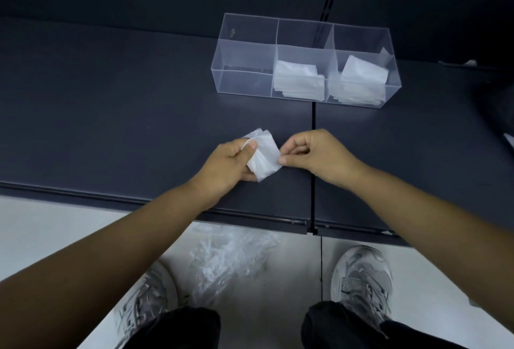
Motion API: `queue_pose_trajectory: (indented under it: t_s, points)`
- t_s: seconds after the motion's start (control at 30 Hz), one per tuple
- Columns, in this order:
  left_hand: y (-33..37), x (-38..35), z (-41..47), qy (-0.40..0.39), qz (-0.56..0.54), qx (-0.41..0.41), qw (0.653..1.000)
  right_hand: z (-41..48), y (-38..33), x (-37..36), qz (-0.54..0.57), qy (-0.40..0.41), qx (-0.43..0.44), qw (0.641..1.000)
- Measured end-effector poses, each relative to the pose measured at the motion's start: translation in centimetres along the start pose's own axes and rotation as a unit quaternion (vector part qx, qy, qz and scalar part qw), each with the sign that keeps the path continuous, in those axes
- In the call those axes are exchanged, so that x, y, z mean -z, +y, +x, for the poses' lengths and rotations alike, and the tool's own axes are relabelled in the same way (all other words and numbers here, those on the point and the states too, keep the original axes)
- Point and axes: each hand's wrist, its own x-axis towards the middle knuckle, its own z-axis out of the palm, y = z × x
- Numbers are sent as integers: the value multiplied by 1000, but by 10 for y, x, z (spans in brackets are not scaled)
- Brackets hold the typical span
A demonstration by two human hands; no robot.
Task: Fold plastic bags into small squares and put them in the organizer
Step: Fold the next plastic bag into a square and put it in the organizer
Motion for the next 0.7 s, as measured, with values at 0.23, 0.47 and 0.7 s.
queue_pose_trajectory:
  t_s: [0.23,0.47,0.7]
  points:
    - [4,10,6,219,104,-45,969,25,-13,-6,-78,36,-87,992]
    - [-23,-1,8,73,572,-221,786,32,-31,-9,-110,17,-145,983]
    - [-38,13,17,54,653,-157,739,12,-16,-21,-150,73,-68,984]
